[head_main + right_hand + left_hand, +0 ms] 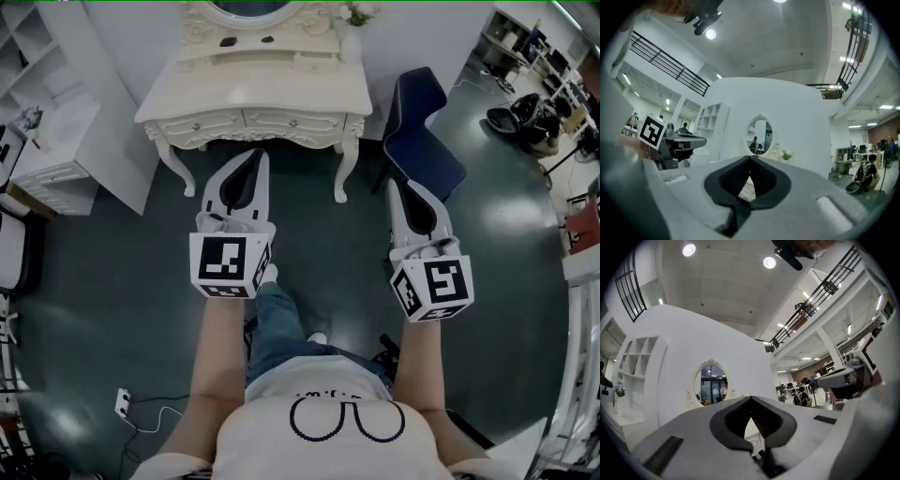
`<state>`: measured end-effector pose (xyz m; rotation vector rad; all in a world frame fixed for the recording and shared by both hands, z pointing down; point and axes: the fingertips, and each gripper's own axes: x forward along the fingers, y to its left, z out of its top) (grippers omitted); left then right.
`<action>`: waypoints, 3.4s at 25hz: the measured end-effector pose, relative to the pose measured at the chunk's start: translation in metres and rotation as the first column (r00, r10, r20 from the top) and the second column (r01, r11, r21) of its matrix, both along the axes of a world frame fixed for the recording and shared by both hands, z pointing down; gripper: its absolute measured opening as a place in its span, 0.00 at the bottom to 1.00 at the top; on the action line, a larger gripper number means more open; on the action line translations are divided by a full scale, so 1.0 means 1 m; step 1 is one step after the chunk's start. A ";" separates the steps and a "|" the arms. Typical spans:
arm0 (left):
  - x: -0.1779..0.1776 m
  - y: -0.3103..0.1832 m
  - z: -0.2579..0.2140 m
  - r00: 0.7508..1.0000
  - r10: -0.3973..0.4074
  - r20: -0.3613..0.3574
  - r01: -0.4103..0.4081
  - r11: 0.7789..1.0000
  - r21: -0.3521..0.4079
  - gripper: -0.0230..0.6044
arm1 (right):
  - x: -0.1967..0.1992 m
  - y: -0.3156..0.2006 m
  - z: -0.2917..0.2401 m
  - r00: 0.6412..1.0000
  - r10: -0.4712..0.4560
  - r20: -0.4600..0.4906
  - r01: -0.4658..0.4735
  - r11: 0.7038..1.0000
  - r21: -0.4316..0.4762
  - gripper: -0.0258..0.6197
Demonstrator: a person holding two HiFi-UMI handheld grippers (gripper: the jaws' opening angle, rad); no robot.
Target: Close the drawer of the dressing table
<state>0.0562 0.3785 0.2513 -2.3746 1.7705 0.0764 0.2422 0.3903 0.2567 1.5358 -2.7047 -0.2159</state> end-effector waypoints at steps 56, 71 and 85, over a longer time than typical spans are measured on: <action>-0.216 -0.492 0.045 0.999 0.036 -0.037 -0.040 0.993 -0.109 0.03 | -0.192 -0.504 0.064 0.987 0.143 -0.077 -0.152 0.979 -0.137 0.05; -0.201 -0.675 0.087 0.999 0.014 -0.045 -0.023 0.974 -0.227 0.03 | -0.170 -0.688 0.137 0.991 0.134 -0.013 -0.129 0.918 -0.376 0.47; -0.188 -0.736 0.152 0.999 0.004 -0.047 -0.021 0.929 -0.370 0.03 | -0.164 -0.725 0.265 0.981 0.161 -0.111 -0.195 0.757 -0.624 0.40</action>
